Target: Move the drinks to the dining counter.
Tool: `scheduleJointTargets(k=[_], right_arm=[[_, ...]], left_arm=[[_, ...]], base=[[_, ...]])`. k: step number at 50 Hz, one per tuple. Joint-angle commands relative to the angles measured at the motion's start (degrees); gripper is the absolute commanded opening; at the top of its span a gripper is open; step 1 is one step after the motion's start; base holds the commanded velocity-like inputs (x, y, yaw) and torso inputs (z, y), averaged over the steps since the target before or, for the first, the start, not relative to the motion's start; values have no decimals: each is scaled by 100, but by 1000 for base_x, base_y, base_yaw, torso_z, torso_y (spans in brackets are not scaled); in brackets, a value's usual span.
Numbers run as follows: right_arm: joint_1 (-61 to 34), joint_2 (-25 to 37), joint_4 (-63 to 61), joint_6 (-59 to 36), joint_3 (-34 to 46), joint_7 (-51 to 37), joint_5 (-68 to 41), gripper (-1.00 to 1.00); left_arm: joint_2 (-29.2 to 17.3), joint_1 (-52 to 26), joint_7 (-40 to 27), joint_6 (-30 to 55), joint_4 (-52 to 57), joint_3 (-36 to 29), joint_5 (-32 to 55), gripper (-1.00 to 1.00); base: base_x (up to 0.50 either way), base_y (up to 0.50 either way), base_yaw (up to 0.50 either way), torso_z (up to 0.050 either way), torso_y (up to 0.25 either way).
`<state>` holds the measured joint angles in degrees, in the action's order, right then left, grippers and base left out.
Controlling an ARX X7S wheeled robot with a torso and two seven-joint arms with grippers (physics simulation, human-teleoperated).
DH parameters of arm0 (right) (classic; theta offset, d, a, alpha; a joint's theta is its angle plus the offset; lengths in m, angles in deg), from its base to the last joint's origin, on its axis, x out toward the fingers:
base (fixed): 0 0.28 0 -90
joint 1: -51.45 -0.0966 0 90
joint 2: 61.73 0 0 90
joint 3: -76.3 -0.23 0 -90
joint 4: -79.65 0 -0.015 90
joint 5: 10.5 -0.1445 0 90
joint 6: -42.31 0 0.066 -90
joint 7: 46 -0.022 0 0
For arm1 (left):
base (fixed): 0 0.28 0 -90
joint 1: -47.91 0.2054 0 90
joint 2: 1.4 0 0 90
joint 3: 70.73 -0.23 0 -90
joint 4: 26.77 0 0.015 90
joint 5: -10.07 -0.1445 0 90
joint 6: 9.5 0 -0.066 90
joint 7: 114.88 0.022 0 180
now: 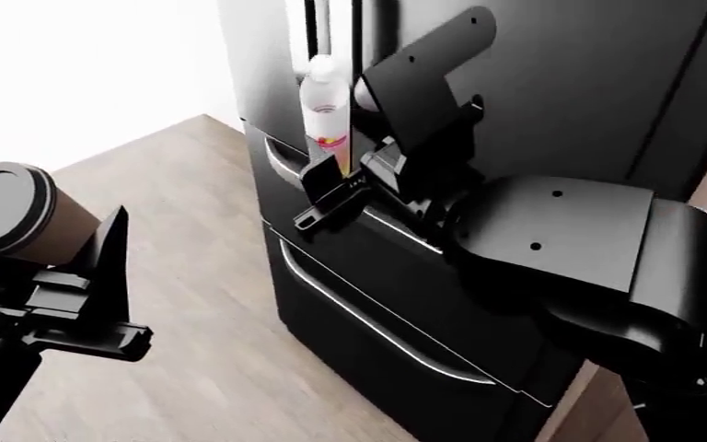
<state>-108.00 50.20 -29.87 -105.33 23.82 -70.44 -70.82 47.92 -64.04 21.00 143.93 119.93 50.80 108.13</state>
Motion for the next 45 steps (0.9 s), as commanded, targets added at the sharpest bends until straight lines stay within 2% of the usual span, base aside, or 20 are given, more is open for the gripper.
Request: scheduleJointTargets(k=[1, 45], right_arm=[[-71, 3, -23, 1, -77, -1, 160, -100], [-42, 112, -157, 76, -48, -18, 88, -100]], left_arm=[[-52, -5, -81, -55, 2, 59, 35, -100], [-101, -119, -171, -66, 38, -91, 78, -100]], base=[[230, 205, 500, 0, 0], [200, 237, 500, 0, 2]])
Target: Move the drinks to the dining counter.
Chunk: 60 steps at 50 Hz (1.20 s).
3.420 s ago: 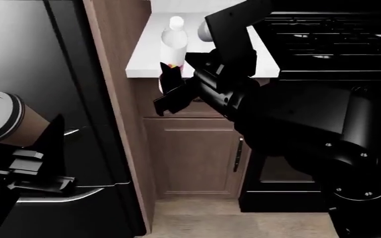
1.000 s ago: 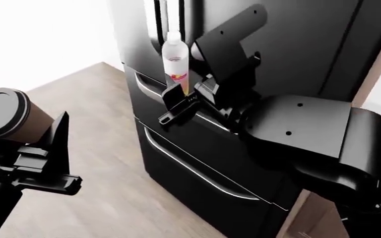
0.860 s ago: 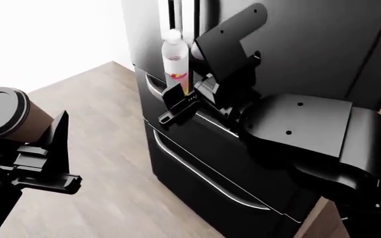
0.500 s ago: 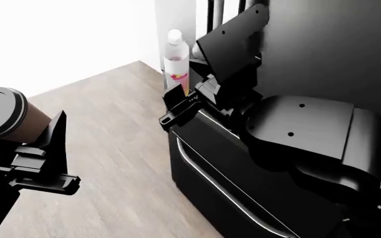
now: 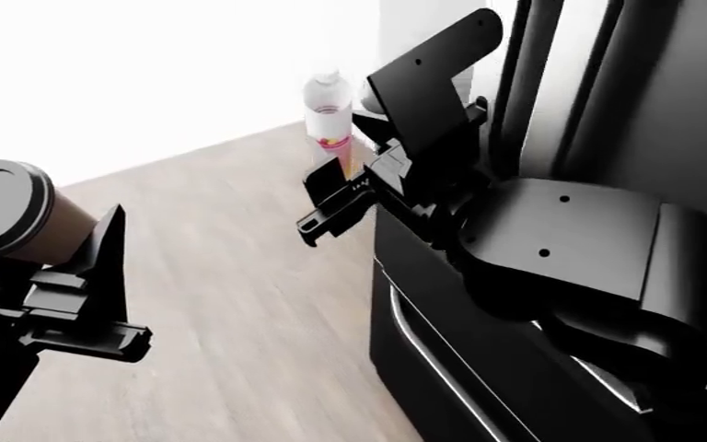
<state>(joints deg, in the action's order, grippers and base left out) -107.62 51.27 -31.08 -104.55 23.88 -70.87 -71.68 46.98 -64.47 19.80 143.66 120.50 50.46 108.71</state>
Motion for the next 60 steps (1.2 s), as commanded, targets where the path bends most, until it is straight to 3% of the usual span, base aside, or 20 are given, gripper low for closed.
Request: scheduleJointTargets(k=[1, 60], right_arm=[[-82, 5, -32, 0, -52, 31, 173, -100], [-111, 96, -122, 21, 52, 26, 88, -100]], left_arm=[[-4, -92, -45, -32, -28, -75, 6, -100], [-59, -197, -138, -46, -33, -162, 98, -100]], base=[[166, 265, 500, 0, 0], [113, 288, 500, 0, 2]])
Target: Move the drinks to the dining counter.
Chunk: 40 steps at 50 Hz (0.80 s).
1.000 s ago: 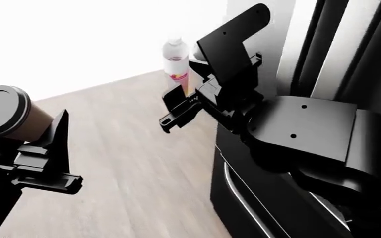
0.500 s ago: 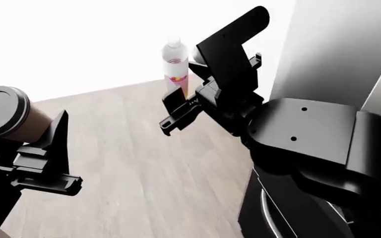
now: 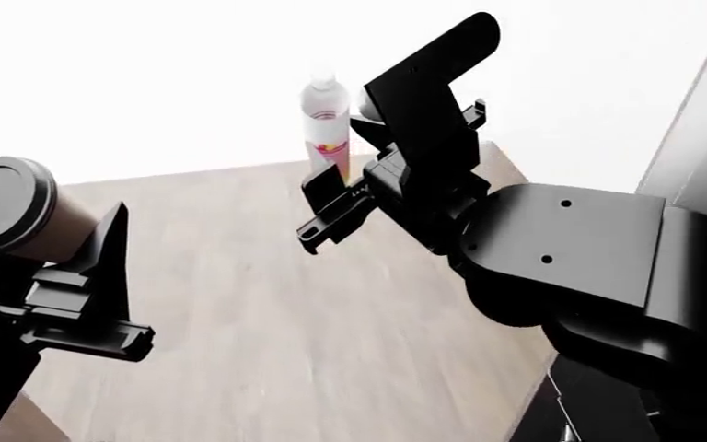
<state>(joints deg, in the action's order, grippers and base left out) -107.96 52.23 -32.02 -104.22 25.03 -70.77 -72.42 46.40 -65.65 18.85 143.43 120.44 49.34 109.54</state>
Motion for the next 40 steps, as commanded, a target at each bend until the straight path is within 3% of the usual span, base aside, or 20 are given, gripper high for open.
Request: scheduleJointTargets(k=[1, 25, 28, 40], right_arm=[[-77, 3, -33, -14, -64, 16, 157, -100], [131, 38, -10, 188, -280, -138, 33, -100], [136, 0, 47, 92, -377, -384, -82, -100], [64, -43, 145, -18, -463, -468, -323, -100]], left_arm=[[-10, -93, -52, -28, -36, -57, 23, -100], [-14, -18, -58, -30, 0, 21, 55, -100], [-4, -4, -50, -30, -5, 34, 47, -100], [-21, -25, -72, -54, -9, 38, 94, -100]], base=[[57, 303, 500, 0, 0], [33, 309, 500, 0, 2], [-491, 323, 0, 0, 0], [-304, -426, 0, 0, 1]])
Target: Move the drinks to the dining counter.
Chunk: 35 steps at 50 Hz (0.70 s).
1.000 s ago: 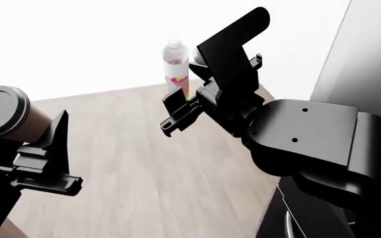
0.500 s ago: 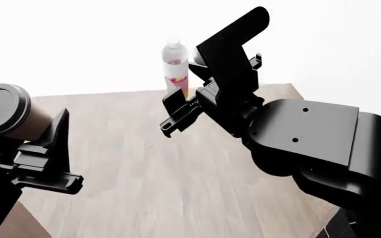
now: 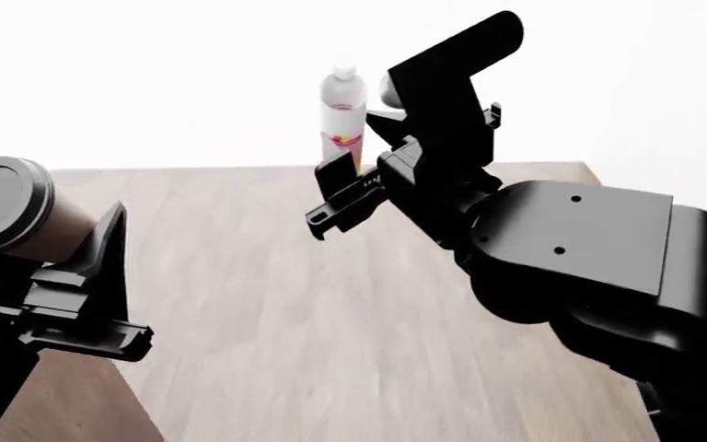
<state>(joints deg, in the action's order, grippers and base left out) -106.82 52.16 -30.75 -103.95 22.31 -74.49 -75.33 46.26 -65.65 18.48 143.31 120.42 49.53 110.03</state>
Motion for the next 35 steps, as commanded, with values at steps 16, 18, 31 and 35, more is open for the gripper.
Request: scheduleJointTargets(k=[16, 18, 31, 35], right_arm=[[-84, -46, 30, -36, -190, -97, -96, -100], [-76, -45, 28, -31, -188, -103, -100, -100], [-7, -38, 95, 37, -259, -104, -198, -100], [-6, -41, 84, 58, -271, -108, -213, -100]], left_arm=[[-22, 53, 3, -58, -18, 143, 49, -100], [-18, 82, 5, -56, -3, 172, 47, -100], [-7, 131, 13, -48, 5, 229, 37, -100], [-19, 164, -8, -57, 29, 272, 74, -100]], base=[[-242, -493, 0, 1, 0], [-187, -495, 0, 0, 0], [-46, -499, 0, 1, 0], [179, -505, 0, 0, 0]])
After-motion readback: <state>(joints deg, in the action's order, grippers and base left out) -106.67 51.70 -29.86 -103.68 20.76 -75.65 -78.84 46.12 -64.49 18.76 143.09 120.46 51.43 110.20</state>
